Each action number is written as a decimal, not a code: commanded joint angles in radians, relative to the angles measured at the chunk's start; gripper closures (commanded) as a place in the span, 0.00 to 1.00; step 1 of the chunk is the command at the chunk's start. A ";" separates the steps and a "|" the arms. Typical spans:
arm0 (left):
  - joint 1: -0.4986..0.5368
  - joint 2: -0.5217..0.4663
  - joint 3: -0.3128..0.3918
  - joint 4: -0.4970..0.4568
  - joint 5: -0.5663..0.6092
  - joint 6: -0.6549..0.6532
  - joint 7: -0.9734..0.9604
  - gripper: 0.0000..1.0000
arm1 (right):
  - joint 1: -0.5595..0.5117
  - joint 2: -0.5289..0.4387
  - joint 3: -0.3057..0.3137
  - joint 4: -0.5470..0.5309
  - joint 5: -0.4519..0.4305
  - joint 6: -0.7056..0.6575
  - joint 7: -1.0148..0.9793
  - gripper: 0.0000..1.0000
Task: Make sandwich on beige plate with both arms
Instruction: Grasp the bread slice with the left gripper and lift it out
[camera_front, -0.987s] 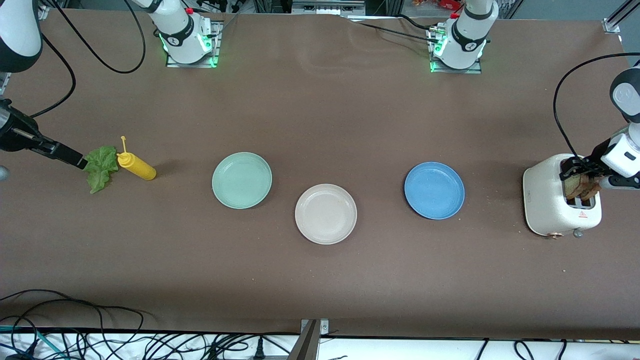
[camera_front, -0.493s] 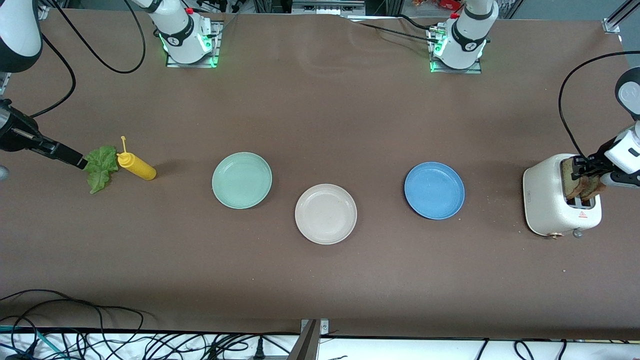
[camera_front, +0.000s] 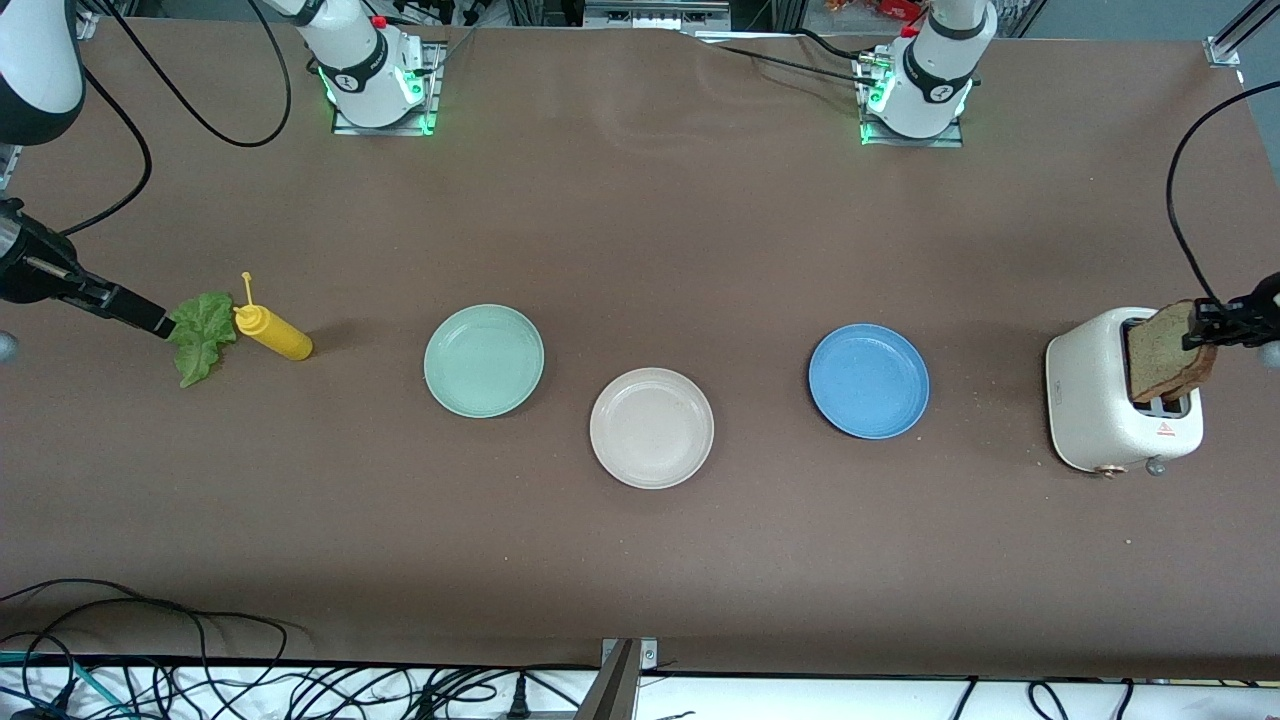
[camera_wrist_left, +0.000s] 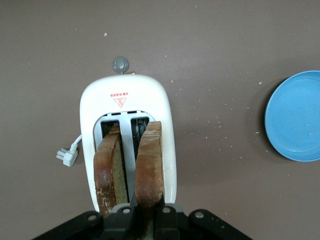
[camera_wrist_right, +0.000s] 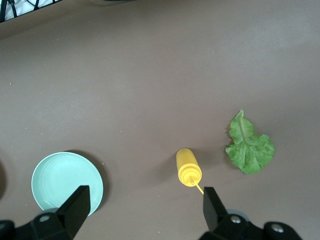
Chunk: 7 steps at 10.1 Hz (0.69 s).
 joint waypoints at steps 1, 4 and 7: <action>-0.042 0.061 -0.004 0.161 -0.001 -0.151 0.019 1.00 | -0.004 -0.004 0.001 -0.003 0.021 0.006 -0.017 0.00; -0.185 0.086 -0.004 0.221 -0.005 -0.293 -0.050 1.00 | -0.004 -0.004 0.001 -0.004 0.021 0.005 -0.017 0.00; -0.327 0.127 -0.013 0.221 -0.156 -0.321 -0.308 1.00 | -0.004 -0.004 0.001 -0.006 0.021 0.005 -0.017 0.00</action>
